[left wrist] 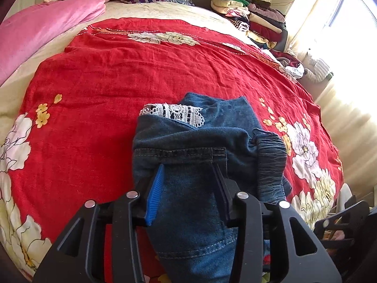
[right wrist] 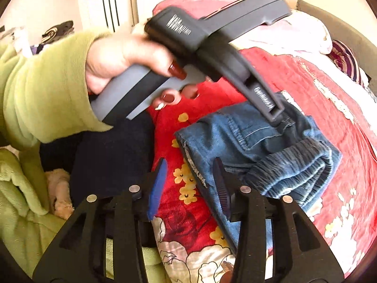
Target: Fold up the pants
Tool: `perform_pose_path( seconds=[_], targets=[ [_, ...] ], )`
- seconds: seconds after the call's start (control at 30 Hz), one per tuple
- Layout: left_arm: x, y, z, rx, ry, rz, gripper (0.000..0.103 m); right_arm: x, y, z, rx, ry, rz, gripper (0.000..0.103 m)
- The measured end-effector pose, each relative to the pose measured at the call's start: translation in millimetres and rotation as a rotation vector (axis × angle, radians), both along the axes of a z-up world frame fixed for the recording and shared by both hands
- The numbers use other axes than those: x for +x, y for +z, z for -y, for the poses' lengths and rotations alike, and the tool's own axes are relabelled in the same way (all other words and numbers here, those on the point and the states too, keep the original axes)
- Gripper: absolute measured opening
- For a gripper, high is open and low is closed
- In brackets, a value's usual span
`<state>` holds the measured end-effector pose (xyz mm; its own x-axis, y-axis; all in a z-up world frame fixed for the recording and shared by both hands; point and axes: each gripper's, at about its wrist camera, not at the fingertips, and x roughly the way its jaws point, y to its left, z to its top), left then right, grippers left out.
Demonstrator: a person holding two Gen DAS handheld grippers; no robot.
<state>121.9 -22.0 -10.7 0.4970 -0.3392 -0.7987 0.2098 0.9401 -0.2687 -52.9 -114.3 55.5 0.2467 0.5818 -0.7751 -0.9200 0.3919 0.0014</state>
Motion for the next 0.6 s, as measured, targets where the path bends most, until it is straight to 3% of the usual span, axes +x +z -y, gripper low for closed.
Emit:
perform_pose_path(
  seconds=[0.13,0.33,0.43,0.6],
  targets=[
    [-4.6,5.8,1.5,0.009,0.002,0.013,0.046,2.6,9.7,11.3,0.029,-0.037,0.004,0.039],
    [-12.3,19.3,1.2,0.025,0.016,0.054,0.060,24.3,17.0,34.1,0.105,-0.166,-0.002,0.049],
    [-15.7,23.6,0.5,0.046,0.030,0.076,0.069,40.3,20.0,50.0,0.157,-0.285,-0.007,0.056],
    [-20.2,23.7,-3.7,0.078,0.054,0.092,0.070,72.3,10.8,70.3,0.175,-0.482,-0.023,0.058]
  ],
)
